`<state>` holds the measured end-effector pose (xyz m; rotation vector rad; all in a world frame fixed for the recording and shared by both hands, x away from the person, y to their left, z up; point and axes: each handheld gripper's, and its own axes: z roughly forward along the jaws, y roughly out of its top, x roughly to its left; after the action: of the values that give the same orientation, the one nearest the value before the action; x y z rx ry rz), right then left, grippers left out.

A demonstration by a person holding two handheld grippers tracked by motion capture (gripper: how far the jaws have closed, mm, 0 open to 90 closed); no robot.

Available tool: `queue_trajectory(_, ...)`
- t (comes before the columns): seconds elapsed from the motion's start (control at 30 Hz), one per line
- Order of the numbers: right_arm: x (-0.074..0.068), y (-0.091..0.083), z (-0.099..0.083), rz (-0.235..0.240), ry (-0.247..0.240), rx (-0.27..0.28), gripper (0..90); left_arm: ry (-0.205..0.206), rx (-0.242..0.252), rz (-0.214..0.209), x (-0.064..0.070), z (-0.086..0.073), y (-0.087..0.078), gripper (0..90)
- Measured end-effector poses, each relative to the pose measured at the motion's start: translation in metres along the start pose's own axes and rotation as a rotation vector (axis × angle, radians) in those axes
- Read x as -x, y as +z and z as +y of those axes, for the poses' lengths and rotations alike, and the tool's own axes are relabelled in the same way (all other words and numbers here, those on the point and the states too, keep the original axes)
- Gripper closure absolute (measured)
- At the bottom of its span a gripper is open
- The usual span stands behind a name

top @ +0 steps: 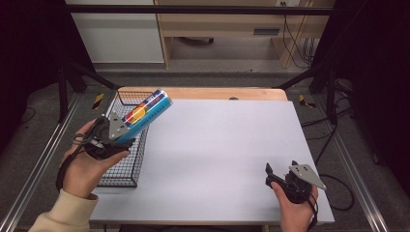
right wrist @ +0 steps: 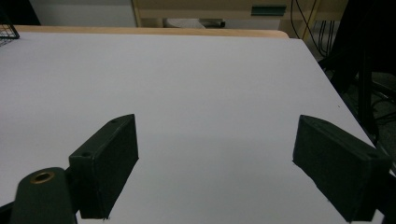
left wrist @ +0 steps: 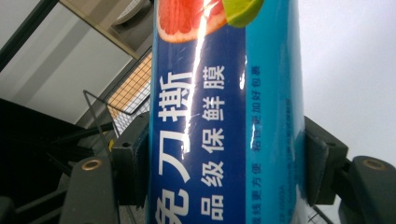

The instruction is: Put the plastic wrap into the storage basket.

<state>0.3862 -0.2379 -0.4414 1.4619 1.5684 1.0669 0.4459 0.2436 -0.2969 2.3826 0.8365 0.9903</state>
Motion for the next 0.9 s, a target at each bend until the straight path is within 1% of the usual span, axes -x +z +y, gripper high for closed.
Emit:
queue_trajectory(0.03, 0.0, 0.0, 0.0, 0.002, 0.0, 0.0, 14.3, -0.02, 0.007, 0.01, 0.0, -0.004, 0.0, 32.1)
queue_trajectory(0.1, 0.0, 0.0, 0.0, 0.001, 0.0, -0.001, 14.3, -0.027, 0.0, 0.009, -0.001, -0.006, 0.0, 32.0)
queue_trajectory(0.13, -0.001, 0.0, 0.0, 0.001, 0.002, -0.002, 14.3, -0.034, -0.004, 0.023, -0.002, -0.009, -0.001, 32.1)
queue_trajectory(0.17, -0.001, 0.0, 0.0, 0.001, 0.002, -0.002, 14.3, -0.034, -0.013, 0.022, -0.003, -0.01, -0.002, 32.1)
queue_trajectory(0.2, -0.001, 0.0, 0.0, 0.001, 0.002, -0.002, 14.3, -0.034, -0.013, 0.022, -0.003, -0.01, -0.002, 32.1)
queue_trajectory(0.23, -0.001, 0.0, 0.0, 0.001, 0.003, -0.002, 14.3, -0.045, -0.011, 0.027, -0.003, -0.012, -0.002, 32.1)
queue_trajectory(0.3, -0.002, -0.001, 0.0, 0.003, 0.001, 0.003, 14.5, -0.044, -0.016, 0.033, -0.005, -0.014, -0.003, 32.0)
queue_trajectory(0.37, -0.002, -0.001, 0.0, 0.002, -0.003, 0.007, 14.5, -0.06, -0.015, 0.037, -0.005, -0.016, -0.003, 32.1)
queue_trajectory(0.4, -0.003, -0.001, 0.0, 0.008, -0.003, 0.006, 14.4, -0.066, -0.015, 0.048, -0.005, -0.016, -0.003, 32.1)
queue_trajectory(0.43, -0.004, -0.001, 0.0, 0.013, 0.001, 0.007, 14.4, -0.067, -0.026, 0.069, -0.005, -0.017, -0.002, 32.1)
queue_trajectory(0.47, -0.004, -0.001, 0.0, 0.015, 0.001, 0.008, 14.5, -0.072, -0.032, 0.072, -0.005, -0.017, -0.001, 32.1)
queue_trajectory(0.53, -0.005, 0.0, 0.0, 0.025, 0.0, 0.007, 14.4, -0.074, -0.042, 0.067, -0.006, -0.018, 0.001, 32.1)
queue_trajectory(0.57, -0.006, 0.001, 0.0, 0.031, 0.002, 0.008, 14.4, -0.086, -0.036, 0.065, -0.005, -0.018, 0.003, 32.1)
queue_trajectory(0.6, -0.006, 0.001, 0.0, 0.035, 0.002, 0.008, 14.5, -0.082, -0.046, 0.066, -0.006, -0.017, 0.004, 32.1)
queue_trajectory(0.63, -0.006, 0.002, 0.0, 0.038, 0.001, 0.008, 14.5, -0.093, -0.045, 0.066, -0.005, -0.017, 0.006, 32.1)
queue_trajectory(0.67, -0.007, 0.002, 0.0, 0.041, 0.001, 0.007, 14.5, -0.093, -0.052, 0.065, -0.005, -0.017, 0.008, 32.1)
queue_trajectory(0.73, -0.006, 0.002, 0.0, 0.047, 0.002, 0.011, 14.4, -0.103, -0.058, 0.068, -0.005, -0.017, 0.011, 32.1)
queue_trajectory(0.87, -0.005, 0.002, -0.001, 0.054, 0.009, 0.011, 14.4, -0.11, -0.069, 0.072, -0.004, -0.017, 0.013, 32.1)
queue_trajectory(0.9, -0.005, 0.002, -0.001, 0.059, 0.011, 0.008, 14.4, -0.12, -0.072, 0.07, -0.003, -0.018, 0.014, 32.1)
